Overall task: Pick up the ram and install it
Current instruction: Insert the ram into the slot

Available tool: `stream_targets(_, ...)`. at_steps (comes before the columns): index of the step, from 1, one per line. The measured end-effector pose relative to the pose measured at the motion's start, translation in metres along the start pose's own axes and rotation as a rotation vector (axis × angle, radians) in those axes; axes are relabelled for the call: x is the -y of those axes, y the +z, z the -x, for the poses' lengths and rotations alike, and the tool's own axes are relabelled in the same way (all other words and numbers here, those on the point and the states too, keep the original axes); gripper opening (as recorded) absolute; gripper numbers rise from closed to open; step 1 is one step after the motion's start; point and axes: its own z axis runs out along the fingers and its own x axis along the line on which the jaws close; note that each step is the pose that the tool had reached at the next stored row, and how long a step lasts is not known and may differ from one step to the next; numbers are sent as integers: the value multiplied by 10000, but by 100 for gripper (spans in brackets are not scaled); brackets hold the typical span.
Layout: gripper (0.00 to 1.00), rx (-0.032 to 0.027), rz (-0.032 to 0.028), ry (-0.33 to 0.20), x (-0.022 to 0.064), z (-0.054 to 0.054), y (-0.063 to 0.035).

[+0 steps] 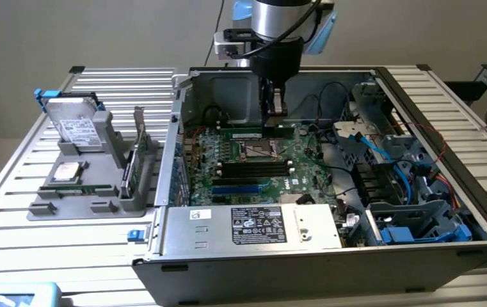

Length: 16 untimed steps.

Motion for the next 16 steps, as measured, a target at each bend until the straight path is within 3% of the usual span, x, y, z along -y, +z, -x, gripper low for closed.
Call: stream_targets(16, 13, -11, -1, -1, 0, 6, 131)
